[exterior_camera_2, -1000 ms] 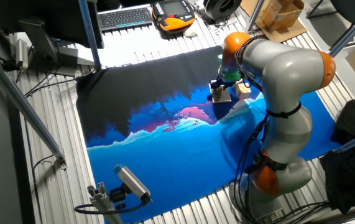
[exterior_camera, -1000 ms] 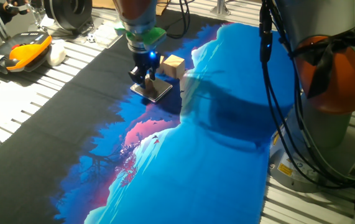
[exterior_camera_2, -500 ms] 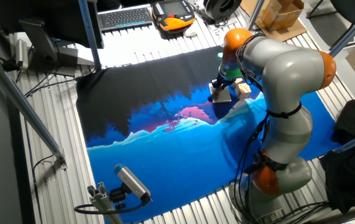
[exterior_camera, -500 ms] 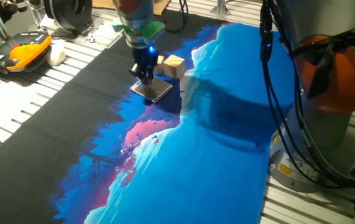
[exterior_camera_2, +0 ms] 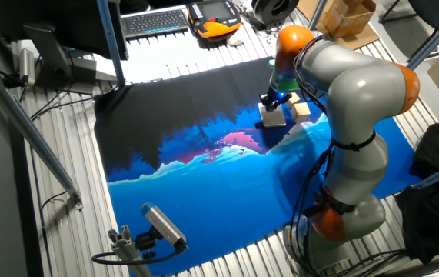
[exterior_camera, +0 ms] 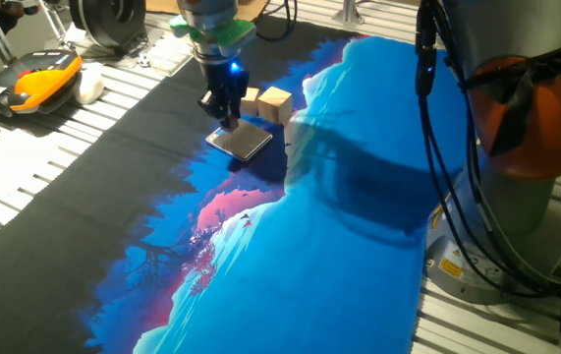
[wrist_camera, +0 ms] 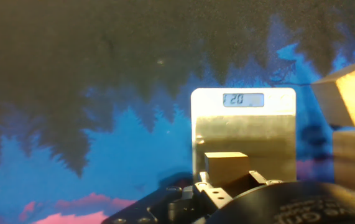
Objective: Remove the object from the scale
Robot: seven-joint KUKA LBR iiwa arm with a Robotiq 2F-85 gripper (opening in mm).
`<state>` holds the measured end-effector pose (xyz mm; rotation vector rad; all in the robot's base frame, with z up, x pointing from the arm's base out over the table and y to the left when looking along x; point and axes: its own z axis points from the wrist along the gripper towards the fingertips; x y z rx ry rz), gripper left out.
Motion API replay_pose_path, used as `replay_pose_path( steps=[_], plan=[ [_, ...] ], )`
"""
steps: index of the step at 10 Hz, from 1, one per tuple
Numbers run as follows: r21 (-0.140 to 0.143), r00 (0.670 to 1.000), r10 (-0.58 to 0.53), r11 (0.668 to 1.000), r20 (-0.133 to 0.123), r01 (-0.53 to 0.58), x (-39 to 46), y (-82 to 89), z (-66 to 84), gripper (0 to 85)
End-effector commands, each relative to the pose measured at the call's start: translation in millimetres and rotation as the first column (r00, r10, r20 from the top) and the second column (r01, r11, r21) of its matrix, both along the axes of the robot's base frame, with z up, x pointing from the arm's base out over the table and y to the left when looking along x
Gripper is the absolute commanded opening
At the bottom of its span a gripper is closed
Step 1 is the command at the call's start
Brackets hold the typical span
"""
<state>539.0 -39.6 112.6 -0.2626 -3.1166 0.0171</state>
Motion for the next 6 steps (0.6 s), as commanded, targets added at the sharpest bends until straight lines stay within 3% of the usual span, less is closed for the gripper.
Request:
replay_pose_path(
  steps=[1,4,5,6],
  plan=[
    [0.002,1.000,0.000,1.000,0.000,0.000,-3.9,2.7,1.4,0.0],
    [0.007,1.000,-0.018,1.000,-0.022,0.019,-13.3,15.3,1.3,0.0],
    [0.006,0.999,-0.018,1.000,-0.042,0.018,-15.1,15.9,3.7,0.0],
    [0.016,0.995,-0.013,1.000,-0.094,0.015,-18.5,16.3,6.4,0.0]
  ],
)
